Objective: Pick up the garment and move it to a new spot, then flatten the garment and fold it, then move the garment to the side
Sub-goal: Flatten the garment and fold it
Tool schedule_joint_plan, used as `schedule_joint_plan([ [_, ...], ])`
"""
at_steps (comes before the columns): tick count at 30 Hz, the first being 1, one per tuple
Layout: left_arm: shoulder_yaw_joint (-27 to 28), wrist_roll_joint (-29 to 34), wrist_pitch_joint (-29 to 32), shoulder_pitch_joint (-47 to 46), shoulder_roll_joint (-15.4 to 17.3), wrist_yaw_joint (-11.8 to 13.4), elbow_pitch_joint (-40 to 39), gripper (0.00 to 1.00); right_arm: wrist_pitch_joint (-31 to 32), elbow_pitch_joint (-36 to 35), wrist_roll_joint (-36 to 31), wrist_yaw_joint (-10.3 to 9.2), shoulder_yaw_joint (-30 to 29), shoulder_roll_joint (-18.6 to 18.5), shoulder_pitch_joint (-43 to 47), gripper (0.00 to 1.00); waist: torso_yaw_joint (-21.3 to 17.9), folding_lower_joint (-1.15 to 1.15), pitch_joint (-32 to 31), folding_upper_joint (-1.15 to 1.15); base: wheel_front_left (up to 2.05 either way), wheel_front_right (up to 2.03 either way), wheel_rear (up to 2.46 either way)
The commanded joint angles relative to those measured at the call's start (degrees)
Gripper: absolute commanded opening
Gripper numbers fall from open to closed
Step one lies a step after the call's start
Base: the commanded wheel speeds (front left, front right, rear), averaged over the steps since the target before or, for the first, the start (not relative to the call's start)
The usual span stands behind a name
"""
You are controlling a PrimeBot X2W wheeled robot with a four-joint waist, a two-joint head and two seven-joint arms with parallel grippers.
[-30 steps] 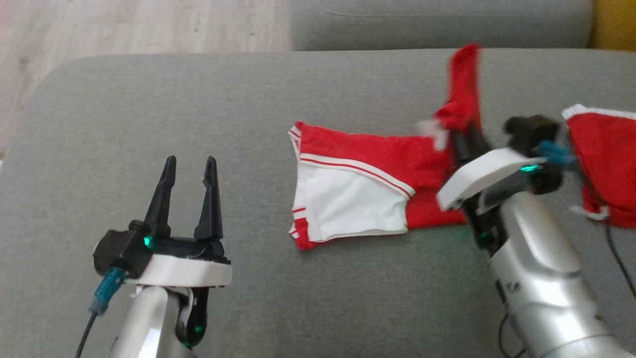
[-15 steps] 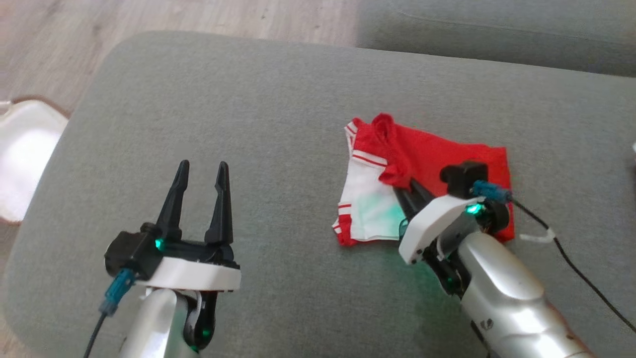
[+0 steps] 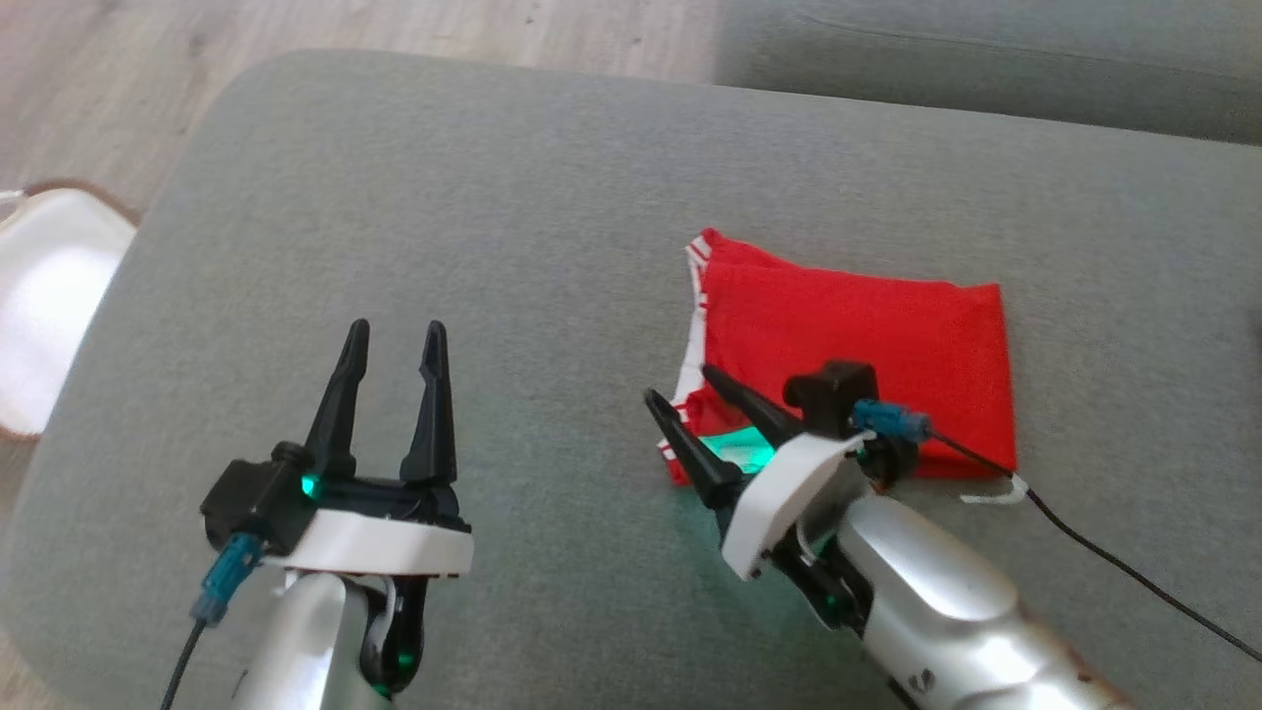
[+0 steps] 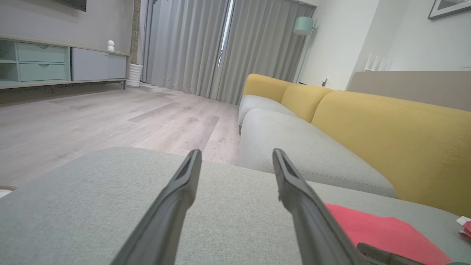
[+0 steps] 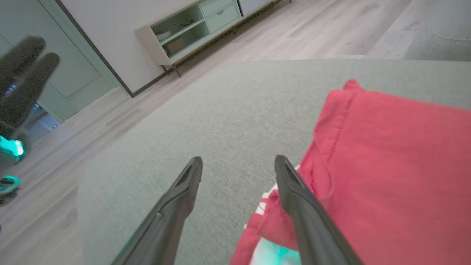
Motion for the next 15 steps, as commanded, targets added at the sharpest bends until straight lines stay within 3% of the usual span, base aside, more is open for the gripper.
schedule_joint_plan([
  [1,2.12,0.04,-0.29,-2.04,0.13,0.12,-1.9,1.0,-1.46,-2.14,0.48,-0.04,0.62,0.97,-3.18,1.0,-1.23,0.0,-0.18,0.0,0.0,0.0,0.0],
  [4,2.91,0.19,-0.29,-1.96,0.13,0.12,-2.59,1.0,-3.91,-2.31,0.24,-0.04,-0.6,0.97,-4.9,1.0,-3.34,0.0,-0.54,0.0,0.0,0.0,0.0],
  [10,4.42,0.36,-0.29,-1.43,0.13,0.27,-5.06,1.0,-6.86,-0.9,-11.12,-0.04,-13.79,0.34,-7.06,1.0,-8.67,0.0,-1.04,0.0,0.0,0.0,0.0],
  [15,4.98,0.65,-0.29,-1.15,0.13,0.43,-6.2,1.0,-6.96,-7.46,-22.08,-0.04,-26.78,-0.93,-2.6,1.0,-11.56,0.0,-1.19,0.0,0.0,0.0,0.0],
])
